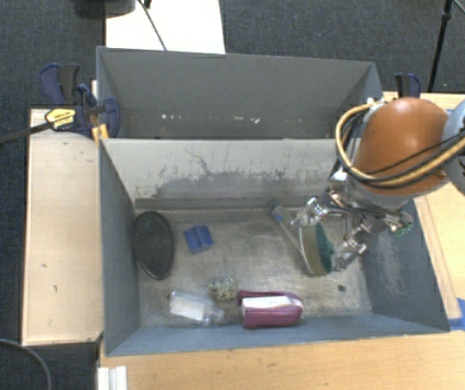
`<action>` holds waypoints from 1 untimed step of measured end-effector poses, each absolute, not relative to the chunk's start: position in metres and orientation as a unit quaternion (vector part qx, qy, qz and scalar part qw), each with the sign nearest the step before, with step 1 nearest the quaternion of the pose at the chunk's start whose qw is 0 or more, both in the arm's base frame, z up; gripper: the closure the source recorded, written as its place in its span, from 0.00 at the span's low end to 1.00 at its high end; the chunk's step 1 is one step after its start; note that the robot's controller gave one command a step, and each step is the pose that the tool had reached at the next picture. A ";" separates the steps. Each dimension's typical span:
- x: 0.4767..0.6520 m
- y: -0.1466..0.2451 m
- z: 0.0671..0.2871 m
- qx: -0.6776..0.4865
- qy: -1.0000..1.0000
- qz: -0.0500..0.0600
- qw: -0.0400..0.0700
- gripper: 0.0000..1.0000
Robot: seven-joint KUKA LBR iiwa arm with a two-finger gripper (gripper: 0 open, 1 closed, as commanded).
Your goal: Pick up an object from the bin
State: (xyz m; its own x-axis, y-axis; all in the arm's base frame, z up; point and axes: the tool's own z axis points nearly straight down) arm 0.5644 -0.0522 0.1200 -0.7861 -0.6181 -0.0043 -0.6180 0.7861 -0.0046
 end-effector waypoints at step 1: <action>0.577 -0.044 0.072 -0.367 0.930 0.000 0.001 0.00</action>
Offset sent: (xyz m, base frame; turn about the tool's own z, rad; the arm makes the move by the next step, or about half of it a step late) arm 0.0109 0.0080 -0.0500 -0.0863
